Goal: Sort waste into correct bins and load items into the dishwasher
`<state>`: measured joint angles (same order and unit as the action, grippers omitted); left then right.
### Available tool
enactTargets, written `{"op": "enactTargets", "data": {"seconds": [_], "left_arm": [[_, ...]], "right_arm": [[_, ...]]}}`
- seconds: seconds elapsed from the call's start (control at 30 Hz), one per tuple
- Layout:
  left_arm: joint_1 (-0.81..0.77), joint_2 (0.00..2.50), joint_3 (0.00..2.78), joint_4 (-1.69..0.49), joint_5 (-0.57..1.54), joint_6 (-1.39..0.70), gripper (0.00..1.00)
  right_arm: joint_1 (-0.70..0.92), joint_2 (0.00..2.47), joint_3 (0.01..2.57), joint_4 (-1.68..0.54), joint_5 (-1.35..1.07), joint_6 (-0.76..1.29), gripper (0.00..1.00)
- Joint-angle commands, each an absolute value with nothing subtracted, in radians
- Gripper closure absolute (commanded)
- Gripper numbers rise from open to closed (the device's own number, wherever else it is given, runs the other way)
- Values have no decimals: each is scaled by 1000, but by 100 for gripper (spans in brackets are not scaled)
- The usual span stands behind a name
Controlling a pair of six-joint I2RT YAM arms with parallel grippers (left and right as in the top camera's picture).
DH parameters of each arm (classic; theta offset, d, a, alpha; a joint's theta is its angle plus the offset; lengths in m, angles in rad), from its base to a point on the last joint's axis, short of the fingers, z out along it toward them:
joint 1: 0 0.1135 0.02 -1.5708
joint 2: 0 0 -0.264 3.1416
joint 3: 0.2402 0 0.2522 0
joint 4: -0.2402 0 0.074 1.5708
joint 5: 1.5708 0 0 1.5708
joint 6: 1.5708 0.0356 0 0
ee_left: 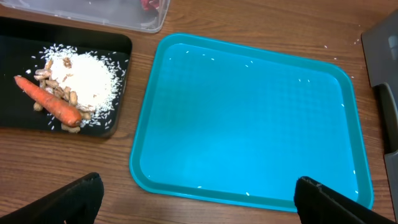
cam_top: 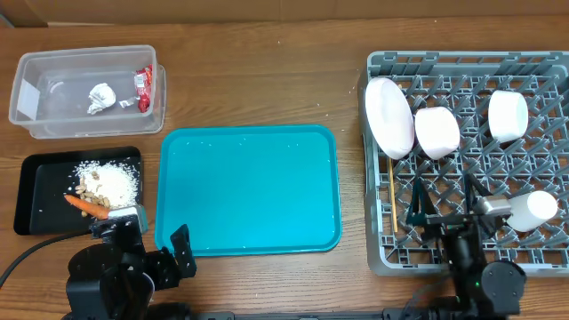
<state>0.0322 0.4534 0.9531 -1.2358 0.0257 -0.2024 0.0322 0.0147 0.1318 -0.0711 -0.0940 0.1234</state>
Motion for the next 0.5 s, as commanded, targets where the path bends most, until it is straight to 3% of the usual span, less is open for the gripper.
{"op": "enactTargets", "data": {"seconds": [0.0,0.17,0.47], "left_arm": [[25,450,951,-1234,19,-191,0],[25,450,951,-1234,19,-191,0],[25,450,951,-1234,19,-191,0]], "right_arm": [[27,3,5,71,-129,34,0],[25,3,8,-72,-159,4,0],[26,3,8,-69,-158,3,0]]}}
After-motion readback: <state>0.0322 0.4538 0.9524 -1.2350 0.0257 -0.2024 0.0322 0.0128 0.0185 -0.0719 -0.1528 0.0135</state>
